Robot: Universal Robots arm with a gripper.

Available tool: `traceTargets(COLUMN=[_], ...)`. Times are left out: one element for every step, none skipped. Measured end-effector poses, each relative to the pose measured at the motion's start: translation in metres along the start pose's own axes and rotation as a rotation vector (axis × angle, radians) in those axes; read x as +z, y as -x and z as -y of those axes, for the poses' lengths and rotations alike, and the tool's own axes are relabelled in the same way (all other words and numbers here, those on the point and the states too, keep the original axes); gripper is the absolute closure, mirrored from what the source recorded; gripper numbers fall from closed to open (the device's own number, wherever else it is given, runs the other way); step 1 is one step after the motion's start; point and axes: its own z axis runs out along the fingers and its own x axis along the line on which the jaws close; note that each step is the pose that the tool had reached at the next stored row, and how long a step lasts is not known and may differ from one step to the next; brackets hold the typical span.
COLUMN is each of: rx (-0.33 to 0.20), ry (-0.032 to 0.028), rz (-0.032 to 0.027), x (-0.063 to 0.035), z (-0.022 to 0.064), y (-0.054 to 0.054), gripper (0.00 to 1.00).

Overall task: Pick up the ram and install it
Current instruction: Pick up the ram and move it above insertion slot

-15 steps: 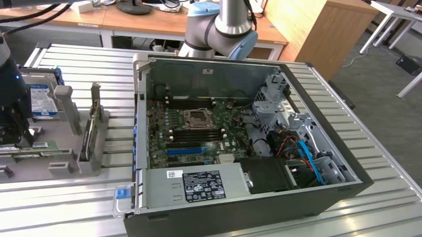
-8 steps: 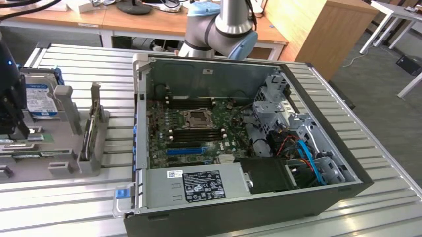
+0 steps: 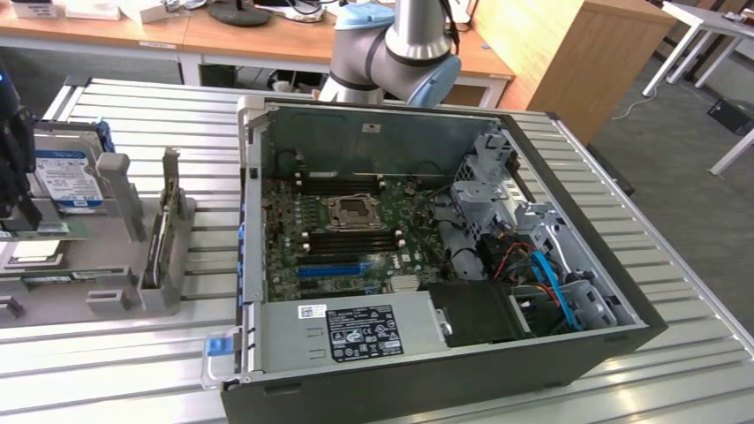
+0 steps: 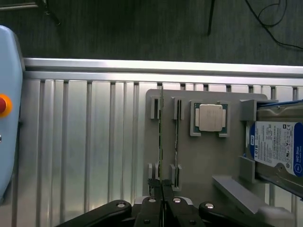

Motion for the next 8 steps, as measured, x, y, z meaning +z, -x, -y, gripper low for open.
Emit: traceTargets(rx=[0.000,0.000,0.000,0.000,0.000,0.000,0.000,0.000], ry=[0.0000,0.0000,0.0000,0.0000,0.0000,0.0000,0.0000,0.0000], rz=[0.0000,0.0000,0.0000,0.0000,0.0000,0.0000,0.0000,0.0000], x=[-0.0040,-0.0081,-0.0119,-0.0156,-0.0192,-0.0229,-0.0265,-0.0302], z=[-0.0001,-0.0003,-0.0004,-0.0005,-0.0007,-0.0008,-0.0009,-0.0010], y=[0.000,0.000,0.000,0.000,0.000,0.000,0.000,0.001], gripper=[0.88,0.88,0.88,0.88,0.88,0.88,0.88,0.88])
